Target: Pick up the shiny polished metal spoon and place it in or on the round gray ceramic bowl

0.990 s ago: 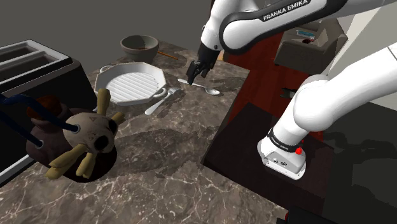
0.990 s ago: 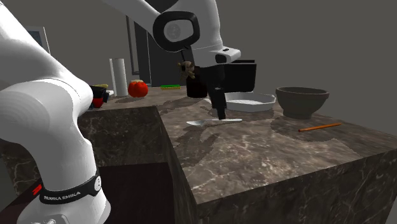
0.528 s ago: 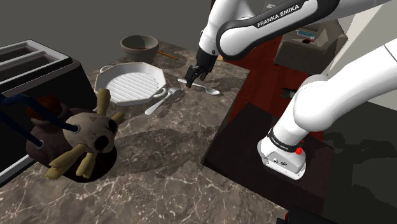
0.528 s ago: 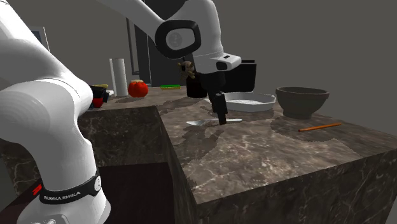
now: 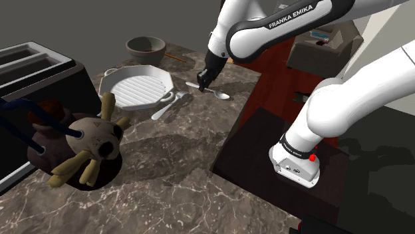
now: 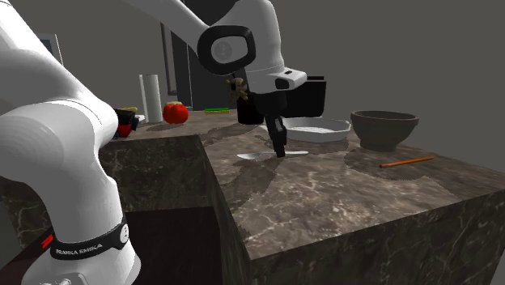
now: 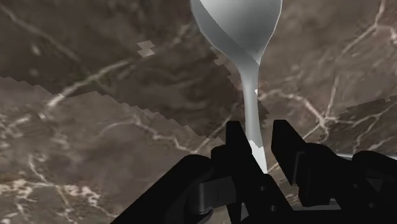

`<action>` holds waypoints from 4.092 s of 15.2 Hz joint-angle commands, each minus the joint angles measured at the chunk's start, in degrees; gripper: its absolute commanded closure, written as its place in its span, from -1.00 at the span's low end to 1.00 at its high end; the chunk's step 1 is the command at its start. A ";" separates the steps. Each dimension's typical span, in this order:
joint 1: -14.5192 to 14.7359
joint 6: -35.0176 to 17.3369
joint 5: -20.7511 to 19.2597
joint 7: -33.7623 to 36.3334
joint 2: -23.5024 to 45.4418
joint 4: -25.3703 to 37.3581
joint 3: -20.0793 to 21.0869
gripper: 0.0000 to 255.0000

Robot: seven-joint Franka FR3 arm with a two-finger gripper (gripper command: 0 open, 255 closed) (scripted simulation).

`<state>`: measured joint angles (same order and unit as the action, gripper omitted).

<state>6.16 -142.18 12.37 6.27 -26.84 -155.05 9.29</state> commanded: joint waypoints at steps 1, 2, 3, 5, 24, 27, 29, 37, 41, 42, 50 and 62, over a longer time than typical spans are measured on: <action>0.00 0.00 0.00 0.00 0.00 0.00 0.00 1.00; 0.00 0.00 0.00 0.00 0.00 0.00 0.00 1.00; 0.00 0.00 0.00 0.00 0.00 0.00 0.00 1.00; 0.00 0.00 0.00 0.00 0.00 0.00 0.00 1.00; -0.89 16.90 -1.99 1.64 -6.61 10.34 -1.03 1.00; -1.00 19.34 -2.24 1.86 -7.06 12.34 -1.20 1.00; -1.08 20.94 -2.41 2.00 -7.29 13.72 -1.31 1.00; -1.33 27.17 -3.01 2.56 -7.63 19.62 -1.72 1.00; -1.98 26.16 -3.71 2.63 -0.41 25.83 -1.44 1.00; -2.18 25.83 -3.96 2.68 1.95 27.87 -1.34 1.00; -3.21 26.04 -6.69 3.79 20.63 46.71 -0.54 1.00; -1.29 38.16 -12.23 6.09 53.51 91.51 -0.55 1.00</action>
<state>4.54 -106.02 0.61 12.24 23.23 -68.93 8.83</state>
